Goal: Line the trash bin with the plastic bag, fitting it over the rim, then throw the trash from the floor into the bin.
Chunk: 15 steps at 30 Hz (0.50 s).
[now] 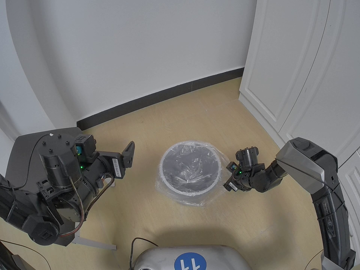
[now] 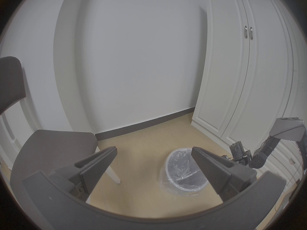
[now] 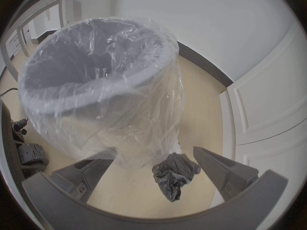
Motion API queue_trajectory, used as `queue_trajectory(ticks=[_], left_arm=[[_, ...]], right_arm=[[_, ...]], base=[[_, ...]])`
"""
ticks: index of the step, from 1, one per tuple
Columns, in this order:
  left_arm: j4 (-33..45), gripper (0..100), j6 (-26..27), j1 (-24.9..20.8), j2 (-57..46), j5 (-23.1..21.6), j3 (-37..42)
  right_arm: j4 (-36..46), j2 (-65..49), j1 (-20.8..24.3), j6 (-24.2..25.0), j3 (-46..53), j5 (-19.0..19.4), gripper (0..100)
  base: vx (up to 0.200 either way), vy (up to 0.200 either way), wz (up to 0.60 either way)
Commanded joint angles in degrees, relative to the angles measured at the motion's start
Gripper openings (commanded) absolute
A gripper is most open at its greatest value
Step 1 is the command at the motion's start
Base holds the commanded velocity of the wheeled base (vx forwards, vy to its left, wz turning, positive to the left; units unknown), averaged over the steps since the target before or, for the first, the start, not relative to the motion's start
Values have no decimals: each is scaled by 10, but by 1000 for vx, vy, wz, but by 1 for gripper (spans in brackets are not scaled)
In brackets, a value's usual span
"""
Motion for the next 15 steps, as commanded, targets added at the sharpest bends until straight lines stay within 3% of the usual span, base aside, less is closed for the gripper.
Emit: queue_trajectory(ticks=[1, 15], left_arm=[[0, 100, -1, 4, 3, 1, -1], [-1, 100, 0, 7, 3, 0, -2]], right_arm=[[28, 28, 4, 0, -57, 3, 100], [63, 59, 11, -1, -119, 4, 100]], base=[[0, 0, 0], [0, 0, 0]])
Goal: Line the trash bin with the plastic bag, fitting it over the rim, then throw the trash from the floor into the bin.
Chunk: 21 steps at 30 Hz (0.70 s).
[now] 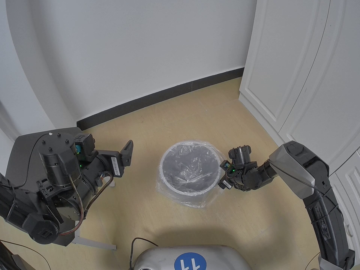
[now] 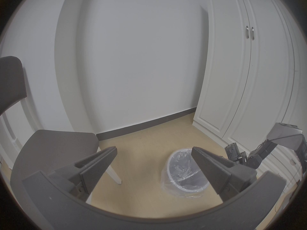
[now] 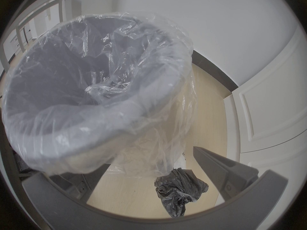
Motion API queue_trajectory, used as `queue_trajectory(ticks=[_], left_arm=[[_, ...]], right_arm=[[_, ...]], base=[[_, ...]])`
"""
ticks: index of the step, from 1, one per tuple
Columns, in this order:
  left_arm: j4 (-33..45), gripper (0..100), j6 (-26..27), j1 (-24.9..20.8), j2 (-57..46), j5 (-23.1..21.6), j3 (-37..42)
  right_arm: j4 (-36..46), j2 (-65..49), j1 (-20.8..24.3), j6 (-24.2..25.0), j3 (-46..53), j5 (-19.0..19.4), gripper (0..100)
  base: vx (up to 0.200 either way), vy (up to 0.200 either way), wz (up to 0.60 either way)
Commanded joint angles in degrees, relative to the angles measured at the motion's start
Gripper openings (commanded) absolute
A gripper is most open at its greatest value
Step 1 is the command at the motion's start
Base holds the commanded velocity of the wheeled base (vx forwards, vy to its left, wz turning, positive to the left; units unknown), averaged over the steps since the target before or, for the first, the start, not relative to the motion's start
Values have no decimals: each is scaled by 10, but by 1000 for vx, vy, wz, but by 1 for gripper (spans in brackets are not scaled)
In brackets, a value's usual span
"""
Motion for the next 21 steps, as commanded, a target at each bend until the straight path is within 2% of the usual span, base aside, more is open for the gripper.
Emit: queue_trajectory(ticks=[1, 3, 9, 13, 15, 16, 21], left_arm=[[0, 100, 0, 0, 1, 0, 1], [0, 100, 0, 0, 0, 0, 1], [0, 100, 1, 0, -14, 0, 0], [0, 100, 3, -1, -31, 0, -1], [0, 100, 4, 0, -37, 0, -2], [0, 100, 9, 2, -59, 0, -1], [0, 100, 14, 0, -86, -4, 3]], right_arm=[[-1, 5, 1, 0, 1, 0, 100], [-4, 1, 1, 3, 7, 1, 100], [-40, -83, -1, 9, 127, 17, 100], [-123, -141, -7, 14, 233, 23, 100], [-143, -153, -7, 15, 254, 24, 100], [-200, -178, -14, 18, 305, 32, 100], [-251, -218, -28, 33, 344, 30, 100]], base=[[0, 0, 0], [0, 0, 0], [0, 0, 0], [0, 0, 0], [0, 0, 0], [0, 0, 0], [0, 0, 0]])
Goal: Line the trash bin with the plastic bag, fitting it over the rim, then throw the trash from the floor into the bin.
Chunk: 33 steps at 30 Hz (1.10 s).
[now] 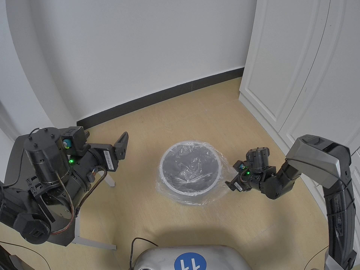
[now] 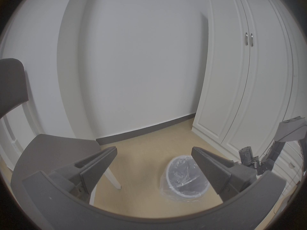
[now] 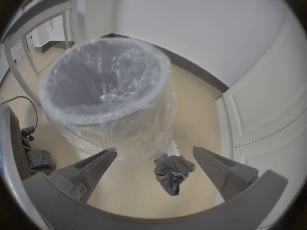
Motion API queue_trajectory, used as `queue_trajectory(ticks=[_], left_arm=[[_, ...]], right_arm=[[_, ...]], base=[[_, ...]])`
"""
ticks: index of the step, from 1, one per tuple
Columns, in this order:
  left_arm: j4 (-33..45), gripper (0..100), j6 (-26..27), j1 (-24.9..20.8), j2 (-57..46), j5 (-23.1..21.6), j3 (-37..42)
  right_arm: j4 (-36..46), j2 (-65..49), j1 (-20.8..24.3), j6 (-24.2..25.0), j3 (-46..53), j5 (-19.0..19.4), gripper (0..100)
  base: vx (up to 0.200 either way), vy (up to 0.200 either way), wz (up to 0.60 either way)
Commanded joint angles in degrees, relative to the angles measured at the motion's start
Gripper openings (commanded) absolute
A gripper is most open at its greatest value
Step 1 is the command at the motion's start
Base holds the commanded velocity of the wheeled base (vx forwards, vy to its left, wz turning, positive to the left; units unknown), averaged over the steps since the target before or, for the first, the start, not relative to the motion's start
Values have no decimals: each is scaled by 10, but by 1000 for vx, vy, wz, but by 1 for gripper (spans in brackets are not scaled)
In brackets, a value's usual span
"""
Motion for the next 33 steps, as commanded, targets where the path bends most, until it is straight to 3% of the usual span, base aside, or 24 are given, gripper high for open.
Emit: queue_trajectory(ticks=[1, 5, 14, 24, 28, 33], left_arm=[[0, 100, 6, 1, -51, -1, 3], [0, 100, 5, 6, -52, -2, 3], [0, 100, 6, 9, -51, -4, -1], [0, 100, 6, 8, -44, -5, -1], [0, 100, 6, 8, -39, -6, 1], [0, 100, 6, 8, -39, -6, 3]], right_arm=[[-47, -95, -17, 22, 71, 2, 100], [-39, -115, -21, 53, 53, 2, 100], [-19, -101, -26, 51, 45, 4, 100], [-16, -8, -51, 55, -85, 0, 100], [44, 70, -65, 59, -202, -4, 100], [95, 135, -70, 97, -320, 16, 100]], base=[[0, 0, 0], [0, 0, 0], [0, 0, 0], [0, 0, 0], [0, 0, 0], [0, 0, 0]])
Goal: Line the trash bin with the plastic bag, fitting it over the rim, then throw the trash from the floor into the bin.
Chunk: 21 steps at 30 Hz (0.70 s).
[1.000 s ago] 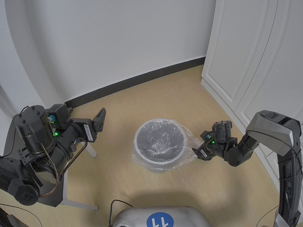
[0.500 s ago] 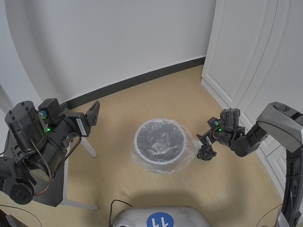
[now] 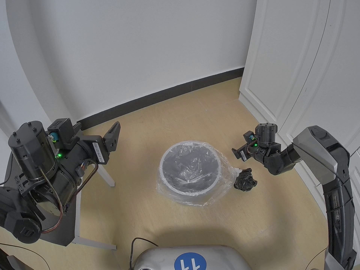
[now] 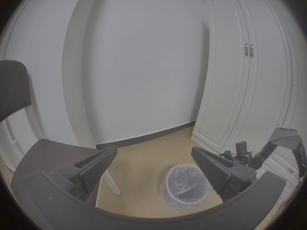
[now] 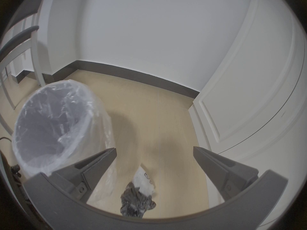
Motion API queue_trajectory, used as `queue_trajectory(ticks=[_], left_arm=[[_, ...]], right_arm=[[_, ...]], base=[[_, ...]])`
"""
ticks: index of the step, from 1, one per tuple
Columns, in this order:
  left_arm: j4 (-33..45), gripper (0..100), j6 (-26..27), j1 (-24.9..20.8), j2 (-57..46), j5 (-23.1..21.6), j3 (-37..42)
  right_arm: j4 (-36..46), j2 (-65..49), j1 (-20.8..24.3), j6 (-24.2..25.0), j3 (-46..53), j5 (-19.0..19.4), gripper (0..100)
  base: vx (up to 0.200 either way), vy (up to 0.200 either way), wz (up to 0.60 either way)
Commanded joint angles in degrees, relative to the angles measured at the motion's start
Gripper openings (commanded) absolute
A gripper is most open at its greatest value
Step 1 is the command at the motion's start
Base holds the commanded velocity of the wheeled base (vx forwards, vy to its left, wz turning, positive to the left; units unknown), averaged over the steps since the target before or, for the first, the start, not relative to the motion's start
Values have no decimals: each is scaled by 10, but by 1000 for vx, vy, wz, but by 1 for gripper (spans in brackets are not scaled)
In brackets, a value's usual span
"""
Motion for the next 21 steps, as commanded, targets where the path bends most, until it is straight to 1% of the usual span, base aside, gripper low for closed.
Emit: queue_trajectory(ticks=[1, 2, 4, 6, 10, 13, 19, 21], left_arm=[[0, 100, 0, 0, 5, 0, 3], [0, 100, -1, 0, 5, 0, 2], [0, 100, -1, 0, 6, 0, 2], [0, 100, -1, 0, 6, 0, 3], [0, 100, -1, 0, 6, 0, 3], [0, 100, -1, 1, 6, 0, 3], [0, 100, -1, 0, 7, 0, 3], [0, 100, -2, 0, 10, 0, 3]], right_arm=[[51, 105, -10, 28, -121, 14, 100], [101, 126, -10, 34, -169, 23, 100], [142, 137, -10, 35, -200, 24, 100], [169, 150, -9, 34, -227, 28, 100], [216, 172, -6, 34, -266, 62, 100], [233, 191, -2, 34, -288, 67, 100], [246, 218, 9, 31, -288, 69, 100], [248, 221, 14, 31, -288, 78, 100]], base=[[0, 0, 0], [0, 0, 0], [0, 0, 0], [0, 0, 0], [0, 0, 0], [0, 0, 0], [0, 0, 0], [0, 0, 0]])
